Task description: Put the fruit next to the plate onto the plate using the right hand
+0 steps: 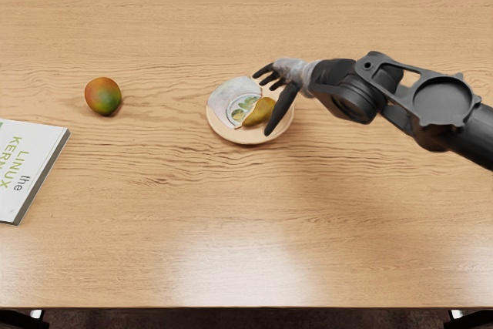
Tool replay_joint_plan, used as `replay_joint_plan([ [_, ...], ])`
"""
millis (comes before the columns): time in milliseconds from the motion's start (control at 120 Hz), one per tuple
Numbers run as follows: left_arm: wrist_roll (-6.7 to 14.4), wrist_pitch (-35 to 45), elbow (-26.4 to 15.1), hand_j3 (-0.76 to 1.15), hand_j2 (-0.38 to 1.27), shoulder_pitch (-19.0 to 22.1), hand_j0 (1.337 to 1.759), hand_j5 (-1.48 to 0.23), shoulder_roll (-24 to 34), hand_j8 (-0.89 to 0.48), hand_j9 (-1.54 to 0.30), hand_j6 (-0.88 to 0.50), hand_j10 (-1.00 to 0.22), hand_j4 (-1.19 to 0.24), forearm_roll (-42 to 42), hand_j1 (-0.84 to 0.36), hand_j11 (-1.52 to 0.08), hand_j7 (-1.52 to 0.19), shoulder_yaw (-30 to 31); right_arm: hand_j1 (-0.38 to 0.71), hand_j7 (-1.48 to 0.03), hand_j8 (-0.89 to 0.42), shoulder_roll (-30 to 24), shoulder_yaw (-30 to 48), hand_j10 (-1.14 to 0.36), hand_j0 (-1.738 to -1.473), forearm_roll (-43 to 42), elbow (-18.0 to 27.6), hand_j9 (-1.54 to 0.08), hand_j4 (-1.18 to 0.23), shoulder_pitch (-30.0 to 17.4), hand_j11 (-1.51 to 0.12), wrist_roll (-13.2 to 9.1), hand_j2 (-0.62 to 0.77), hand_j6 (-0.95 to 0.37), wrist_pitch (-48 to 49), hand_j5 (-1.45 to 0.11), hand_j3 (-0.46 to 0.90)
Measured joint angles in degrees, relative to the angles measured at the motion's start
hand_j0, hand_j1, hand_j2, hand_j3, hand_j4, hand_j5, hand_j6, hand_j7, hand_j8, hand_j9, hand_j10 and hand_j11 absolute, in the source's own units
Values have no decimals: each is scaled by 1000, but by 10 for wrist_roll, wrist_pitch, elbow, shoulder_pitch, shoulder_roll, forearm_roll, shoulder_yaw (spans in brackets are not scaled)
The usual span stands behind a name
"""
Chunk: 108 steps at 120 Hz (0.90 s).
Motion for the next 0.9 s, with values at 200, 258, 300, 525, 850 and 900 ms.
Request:
replay_joint_plan([
  [200,0,0,0,0,0,0,1658,0,0,0,0,0,0,0,0,349,0,0,0,-253,-121,-71,-140,73,-75,-1658,147,65,-122,-93,-41,-122,25,35,-94,221,-123,0],
  [258,0,0,0,0,0,0,1658,0,0,0,0,0,0,0,0,349,0,0,0,-267,-102,-62,-174,81,-65,-1658,179,72,-103,-79,-63,-103,68,24,-80,270,-104,0],
  [300,0,0,0,0,0,0,1658,0,0,0,0,0,0,0,0,349,0,0,0,-274,-91,-57,-199,89,-59,-1658,195,75,-92,-71,-82,-92,111,19,-72,291,-93,0],
  [525,0,0,-7,0,0,-1,1658,0,0,0,0,0,0,0,1,349,0,0,0,-295,-62,-44,-345,134,-44,-1658,235,110,-63,-48,-180,-63,299,2,-49,330,-63,0],
  [850,0,0,-7,0,0,0,1658,0,0,0,0,0,0,0,0,349,0,0,1,-304,-52,-39,-458,141,-39,-1658,245,116,-52,-40,-243,-52,404,-3,-40,334,-52,0],
  [900,0,0,-7,0,0,0,1658,0,0,0,0,0,0,0,0,349,0,0,1,-304,-52,-39,-464,141,-39,-1658,245,115,-52,-40,-246,-52,406,-3,-40,335,-52,0],
])
